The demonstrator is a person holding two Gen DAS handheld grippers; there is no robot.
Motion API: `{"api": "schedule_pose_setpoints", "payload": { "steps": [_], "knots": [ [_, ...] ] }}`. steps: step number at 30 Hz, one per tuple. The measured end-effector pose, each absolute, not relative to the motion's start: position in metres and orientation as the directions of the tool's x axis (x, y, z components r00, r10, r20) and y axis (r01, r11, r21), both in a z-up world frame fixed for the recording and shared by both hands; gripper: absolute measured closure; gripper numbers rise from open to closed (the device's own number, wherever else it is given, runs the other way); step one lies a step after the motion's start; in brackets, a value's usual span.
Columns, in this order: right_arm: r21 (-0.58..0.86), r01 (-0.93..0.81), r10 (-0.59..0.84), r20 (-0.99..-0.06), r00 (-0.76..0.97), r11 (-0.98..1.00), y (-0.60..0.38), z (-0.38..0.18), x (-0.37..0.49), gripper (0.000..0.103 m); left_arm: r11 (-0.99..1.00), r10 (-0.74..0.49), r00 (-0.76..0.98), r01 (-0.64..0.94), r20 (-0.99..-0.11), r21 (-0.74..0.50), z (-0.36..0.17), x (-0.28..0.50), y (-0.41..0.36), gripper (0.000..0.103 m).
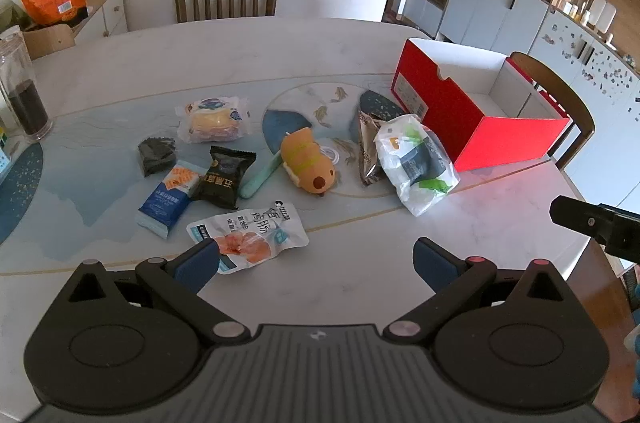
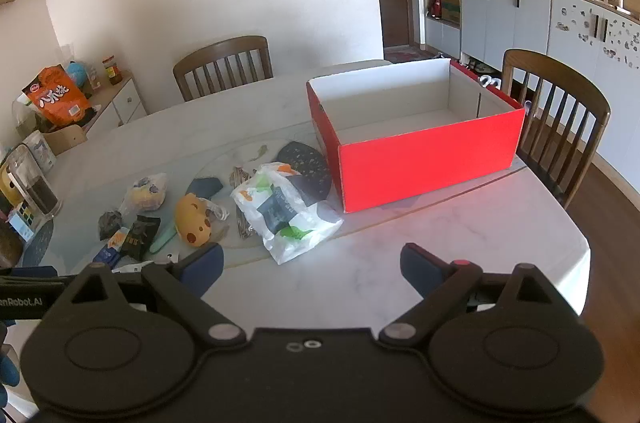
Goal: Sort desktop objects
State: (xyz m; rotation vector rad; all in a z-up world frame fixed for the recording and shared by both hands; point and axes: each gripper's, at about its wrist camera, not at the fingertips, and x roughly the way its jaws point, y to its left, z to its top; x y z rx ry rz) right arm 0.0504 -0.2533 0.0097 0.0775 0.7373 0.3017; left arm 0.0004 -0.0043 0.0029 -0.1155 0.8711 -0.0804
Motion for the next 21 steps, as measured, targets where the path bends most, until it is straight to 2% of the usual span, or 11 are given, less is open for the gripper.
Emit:
{"api": "schedule_pose_setpoints", "payload": {
  "steps": [21],
  "knots": [
    [0.182, -0.277, 0.328, -0.641, 0.694, 0.943, -0.2565, 0.0111, 0.0542, 0.011, 0.990, -0.099, 0.658, -0.014, -0.746, -0.143, 0.0046, -0.0044, -0.0079, 0.000]
  ]
}}
